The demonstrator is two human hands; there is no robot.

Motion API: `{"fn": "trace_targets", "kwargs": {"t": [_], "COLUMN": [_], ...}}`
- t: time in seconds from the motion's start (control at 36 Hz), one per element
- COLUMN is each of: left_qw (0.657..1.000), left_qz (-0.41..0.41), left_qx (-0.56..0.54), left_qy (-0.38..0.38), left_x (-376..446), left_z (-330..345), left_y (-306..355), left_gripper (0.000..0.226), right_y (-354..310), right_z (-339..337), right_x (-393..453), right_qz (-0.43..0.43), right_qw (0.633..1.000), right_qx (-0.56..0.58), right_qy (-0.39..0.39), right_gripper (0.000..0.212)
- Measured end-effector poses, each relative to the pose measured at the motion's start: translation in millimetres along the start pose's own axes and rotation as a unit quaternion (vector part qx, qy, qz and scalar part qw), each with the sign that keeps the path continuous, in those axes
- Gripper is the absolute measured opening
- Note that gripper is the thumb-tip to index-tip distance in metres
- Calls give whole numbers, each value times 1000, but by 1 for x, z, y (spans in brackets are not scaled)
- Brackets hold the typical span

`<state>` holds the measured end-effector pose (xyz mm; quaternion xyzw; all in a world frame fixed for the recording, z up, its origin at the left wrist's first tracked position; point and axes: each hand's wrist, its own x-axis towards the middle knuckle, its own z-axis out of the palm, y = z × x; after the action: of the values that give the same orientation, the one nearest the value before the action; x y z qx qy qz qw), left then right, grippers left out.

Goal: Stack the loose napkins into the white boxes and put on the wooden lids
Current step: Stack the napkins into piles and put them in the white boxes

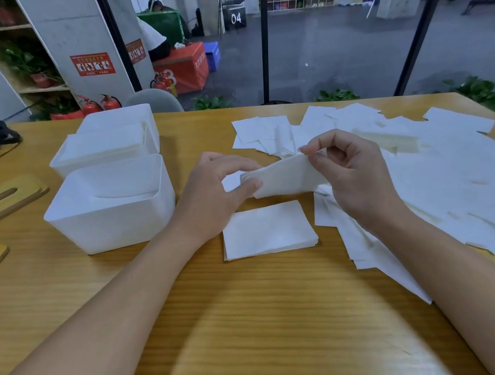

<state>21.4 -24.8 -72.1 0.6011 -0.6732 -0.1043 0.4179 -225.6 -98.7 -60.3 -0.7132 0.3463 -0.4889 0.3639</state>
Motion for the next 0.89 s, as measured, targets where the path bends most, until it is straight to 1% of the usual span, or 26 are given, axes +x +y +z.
{"fn": "trace_targets", "kwargs": {"t": [0.03,0.08,0.22,0.28,0.33,0.39,0.44,0.5,0.56,0.64,0.69,0.81,0.86,0.89], "left_qw": [1000,1000,998,998,999,999,998,996,993,993,993,996,995,993], "left_qz": [11,21,-14,-21,-26,-25,-21,-26,-33,-49,-69,-70,-74,-76], "left_qx": [1,14,59,52,29,16,15,-21,-68,-82,-82,-46,-66,-87], "left_qy": [2,5,-34,-31,-10,21,61,88,89,65,45,8,-12,-18], "left_x": [0,1,1,0,0,0,1,1,0,-2,-2,-1,-1,-2], "left_z": [0,1,7,7,6,5,3,0,-3,-3,0,2,0,0], "left_y": [0,-1,-7,-6,-4,-1,3,7,10,13,13,7,8,9], "left_gripper": [16,12,17,31,48,53,49,38,27,20,26,55,67,68], "right_y": [0,0,-1,2,6,10,11,10,9,6,2,-3,-5,-6], "right_z": [0,-1,-5,-8,-10,-10,-8,-5,-2,3,4,2,2,2], "right_x": [0,1,3,5,7,8,7,6,5,4,3,0,-1,-2], "right_qz": [-4,-12,3,26,52,71,80,77,75,71,64,48,49,48], "right_qw": [1000,1000,996,993,991,990,990,990,990,991,993,995,995,995], "right_qx": [-2,-3,46,61,70,78,71,54,49,36,39,61,71,75], "right_qy": [4,17,73,97,103,95,96,106,111,103,90,61,49,44], "right_gripper": [17,15,13,13,14,16,17,17,17,17,18,17,15,14]}}
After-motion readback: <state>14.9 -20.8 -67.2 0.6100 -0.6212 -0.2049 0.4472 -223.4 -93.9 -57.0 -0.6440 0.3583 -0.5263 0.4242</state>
